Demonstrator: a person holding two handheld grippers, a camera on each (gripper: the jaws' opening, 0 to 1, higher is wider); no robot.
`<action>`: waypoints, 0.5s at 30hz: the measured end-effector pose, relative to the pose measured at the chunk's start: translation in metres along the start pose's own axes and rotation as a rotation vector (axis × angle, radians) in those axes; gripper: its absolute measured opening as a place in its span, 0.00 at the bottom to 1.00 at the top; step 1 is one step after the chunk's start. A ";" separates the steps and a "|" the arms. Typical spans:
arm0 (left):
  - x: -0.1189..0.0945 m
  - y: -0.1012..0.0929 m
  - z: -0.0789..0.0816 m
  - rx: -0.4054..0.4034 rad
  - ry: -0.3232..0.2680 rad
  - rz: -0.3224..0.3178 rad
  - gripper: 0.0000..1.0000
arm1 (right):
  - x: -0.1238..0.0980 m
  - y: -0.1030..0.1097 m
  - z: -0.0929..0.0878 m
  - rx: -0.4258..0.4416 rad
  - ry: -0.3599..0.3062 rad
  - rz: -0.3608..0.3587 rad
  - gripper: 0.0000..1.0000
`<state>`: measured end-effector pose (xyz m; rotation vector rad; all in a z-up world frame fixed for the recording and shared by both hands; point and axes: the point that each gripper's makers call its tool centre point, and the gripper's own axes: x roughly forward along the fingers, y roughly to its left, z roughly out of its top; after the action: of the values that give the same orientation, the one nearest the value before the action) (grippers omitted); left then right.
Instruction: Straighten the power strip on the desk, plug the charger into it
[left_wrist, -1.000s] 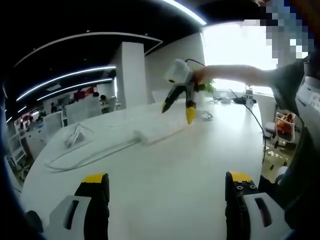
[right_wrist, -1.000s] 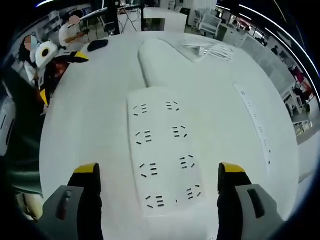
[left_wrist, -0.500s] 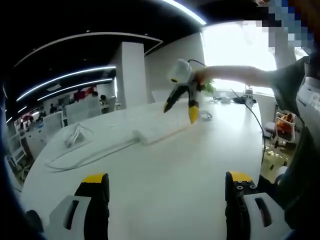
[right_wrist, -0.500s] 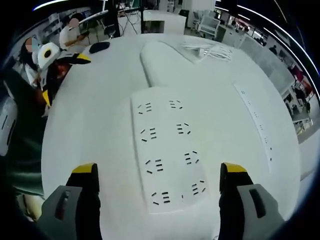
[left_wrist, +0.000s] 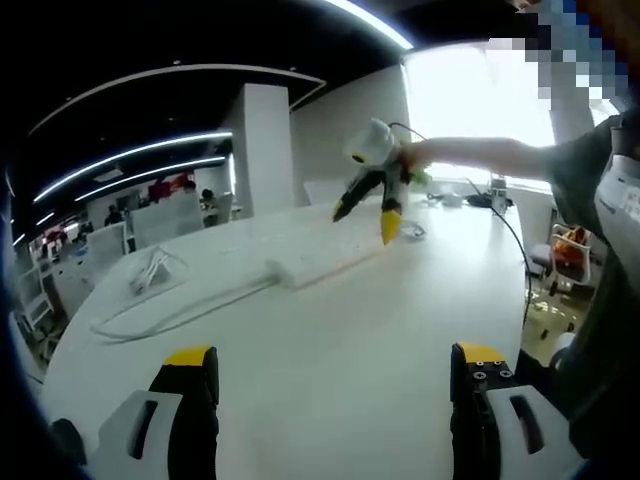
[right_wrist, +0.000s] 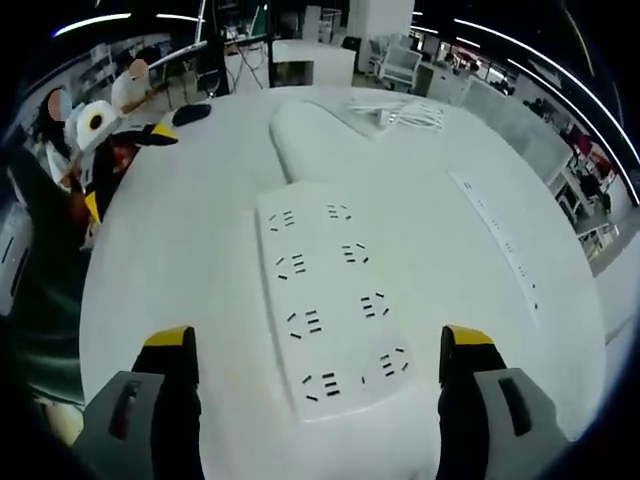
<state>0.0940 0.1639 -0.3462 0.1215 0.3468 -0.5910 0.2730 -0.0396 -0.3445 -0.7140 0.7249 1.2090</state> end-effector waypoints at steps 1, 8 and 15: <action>0.000 0.000 0.000 0.000 0.000 0.000 1.00 | 0.000 0.000 0.000 0.003 -0.004 0.000 1.00; -0.002 0.000 0.000 0.001 0.001 0.005 1.00 | -0.003 -0.005 -0.002 0.023 -0.036 -0.018 1.00; -0.004 0.001 -0.001 0.000 0.003 0.011 1.00 | -0.010 -0.006 -0.003 0.037 -0.077 -0.037 1.00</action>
<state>0.0911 0.1672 -0.3459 0.1238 0.3491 -0.5800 0.2767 -0.0490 -0.3374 -0.6448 0.6658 1.1799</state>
